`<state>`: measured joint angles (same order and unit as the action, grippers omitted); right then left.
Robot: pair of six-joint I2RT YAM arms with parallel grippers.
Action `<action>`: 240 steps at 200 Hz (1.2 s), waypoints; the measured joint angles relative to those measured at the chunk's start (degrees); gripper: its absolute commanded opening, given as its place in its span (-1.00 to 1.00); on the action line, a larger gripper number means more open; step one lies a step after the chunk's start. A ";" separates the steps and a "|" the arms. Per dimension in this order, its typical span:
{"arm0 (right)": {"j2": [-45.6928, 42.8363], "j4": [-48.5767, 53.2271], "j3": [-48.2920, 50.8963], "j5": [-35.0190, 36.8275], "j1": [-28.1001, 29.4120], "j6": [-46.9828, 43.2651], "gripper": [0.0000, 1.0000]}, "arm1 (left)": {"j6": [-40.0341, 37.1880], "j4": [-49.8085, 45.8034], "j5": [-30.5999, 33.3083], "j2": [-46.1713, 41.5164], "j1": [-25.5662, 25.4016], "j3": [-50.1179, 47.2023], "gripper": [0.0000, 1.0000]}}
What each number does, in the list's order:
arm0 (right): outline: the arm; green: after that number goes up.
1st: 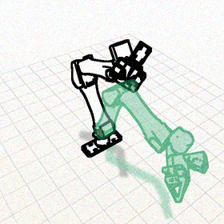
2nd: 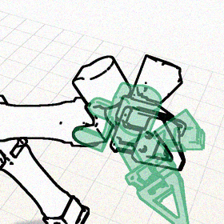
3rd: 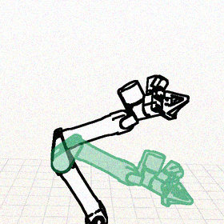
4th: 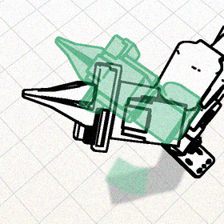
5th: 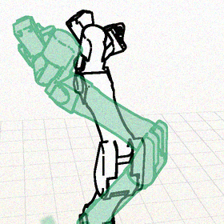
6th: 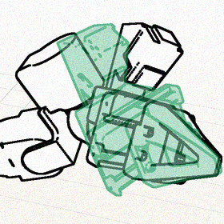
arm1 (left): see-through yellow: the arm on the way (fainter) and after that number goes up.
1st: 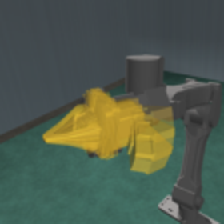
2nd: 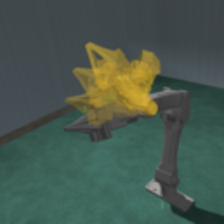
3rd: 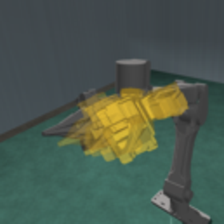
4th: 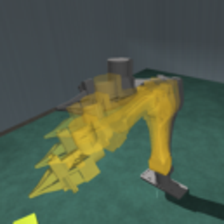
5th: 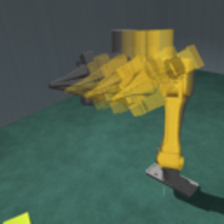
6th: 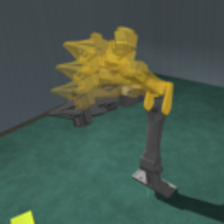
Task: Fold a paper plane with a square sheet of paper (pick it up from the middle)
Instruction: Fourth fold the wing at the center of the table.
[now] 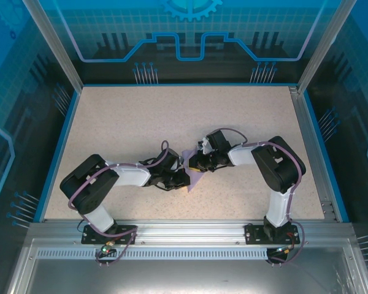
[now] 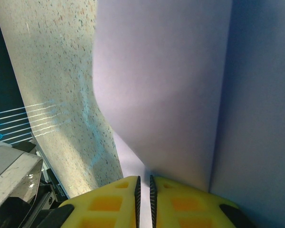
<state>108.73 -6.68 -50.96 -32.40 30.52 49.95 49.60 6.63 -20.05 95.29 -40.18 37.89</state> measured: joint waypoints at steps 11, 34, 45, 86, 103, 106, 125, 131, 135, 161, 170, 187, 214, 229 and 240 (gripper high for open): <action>0.00 -0.02 0.00 0.00 0.02 0.00 -0.67 | 0.00 -0.37 0.37 -0.02 -0.26 0.20 -0.69; 0.00 -0.02 0.02 -0.02 0.02 0.00 -0.67 | 0.00 -1.46 1.22 -0.11 -0.72 0.68 -0.70; 0.00 -0.09 0.07 -0.02 0.02 -0.02 -0.67 | 0.00 -2.14 1.64 -0.11 -0.96 1.01 -0.74; -0.02 -0.46 0.28 -0.04 0.00 0.00 -0.67 | -0.09 -4.00 2.82 -0.22 -1.49 1.88 -0.73; -0.02 -0.68 0.39 -0.07 0.00 0.00 -0.67 | -0.04 -4.35 3.13 -0.22 -1.66 2.01 -0.72; -0.02 -0.68 0.39 -0.09 0.00 0.00 -0.67 | -0.04 -4.44 3.17 -0.22 -1.68 2.05 -0.72; -0.02 -0.76 0.46 -0.09 0.00 0.00 -0.67 | -0.09 -5.20 3.37 -0.52 -2.03 2.16 -0.78; -0.02 -0.79 0.48 -0.13 0.00 0.00 -0.67 | -0.17 -5.44 3.48 -0.70 -2.19 2.16 -0.81; -0.02 -0.81 0.48 -0.17 0.00 0.00 -0.67 | -0.15 -5.57 3.58 -0.79 -2.27 2.16 -0.84; -0.02 -0.85 0.50 -0.22 0.00 0.00 -0.67 | -0.20 -5.81 3.82 -0.96 -2.38 2.14 -0.86; -0.02 -0.85 0.50 -0.22 0.00 0.00 -0.67 | -0.20 -5.81 3.82 -0.96 -2.38 2.14 -0.81; -0.02 -0.85 0.50 -0.24 0.00 0.00 -0.67 | -0.20 -5.95 3.85 -0.96 -2.38 2.14 -0.73; -0.02 -0.85 0.50 -0.24 0.02 0.00 -0.67 | -0.20 -6.38 3.80 -0.98 -2.54 2.16 -0.67; -0.02 -0.85 0.50 -0.26 0.02 0.00 -0.67 | -0.20 -6.47 3.80 -1.07 -2.62 2.16 -0.75; -0.02 -0.85 0.50 -0.26 0.02 0.00 -0.67 | -0.17 -6.84 3.85 -1.16 -2.64 2.16 -0.86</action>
<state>108.71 -7.53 -50.46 -32.67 30.55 49.95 49.43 -0.21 -16.21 94.13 -42.83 40.05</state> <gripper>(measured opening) 0.164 0.118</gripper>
